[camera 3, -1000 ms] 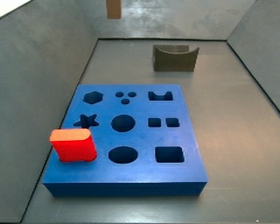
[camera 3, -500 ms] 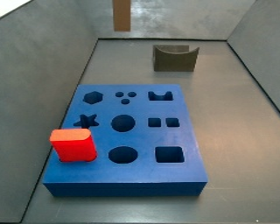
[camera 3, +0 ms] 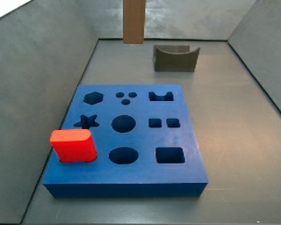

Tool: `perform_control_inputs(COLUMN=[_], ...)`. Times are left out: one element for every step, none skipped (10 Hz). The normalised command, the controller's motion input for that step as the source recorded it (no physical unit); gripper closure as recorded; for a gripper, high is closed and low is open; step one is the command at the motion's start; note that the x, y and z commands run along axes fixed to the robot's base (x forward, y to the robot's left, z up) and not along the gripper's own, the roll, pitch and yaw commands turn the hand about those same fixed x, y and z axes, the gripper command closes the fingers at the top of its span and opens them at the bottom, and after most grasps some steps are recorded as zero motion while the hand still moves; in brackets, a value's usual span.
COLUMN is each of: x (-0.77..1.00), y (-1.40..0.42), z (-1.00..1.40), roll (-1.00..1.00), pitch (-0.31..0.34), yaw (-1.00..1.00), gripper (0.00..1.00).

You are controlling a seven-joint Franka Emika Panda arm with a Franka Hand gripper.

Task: Pick up the arch object. Move up. Move to above the board. Insert the arch object.
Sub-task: Insert the arch object.

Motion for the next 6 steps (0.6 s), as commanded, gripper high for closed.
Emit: perform_control_inputs(x=[0.08, 0.07, 0.16, 0.41, 0.25, 0.13], y=[0.0, 0.0, 0.0, 0.0, 0.0, 0.0], z=[-0.04, -0.07, -0.11, -0.05, -0.11, -0.17], roll=[0.0, 0.0, 0.01, 0.07, 0.06, 0.07], pitch=[0.0, 0.0, 0.0, 0.053, 0.0, 0.0], yaw=[-0.07, -0.11, -0.26, -0.53, -0.69, -0.78], gripper=[1.0, 1.0, 1.0, 1.0, 1.0, 1.0])
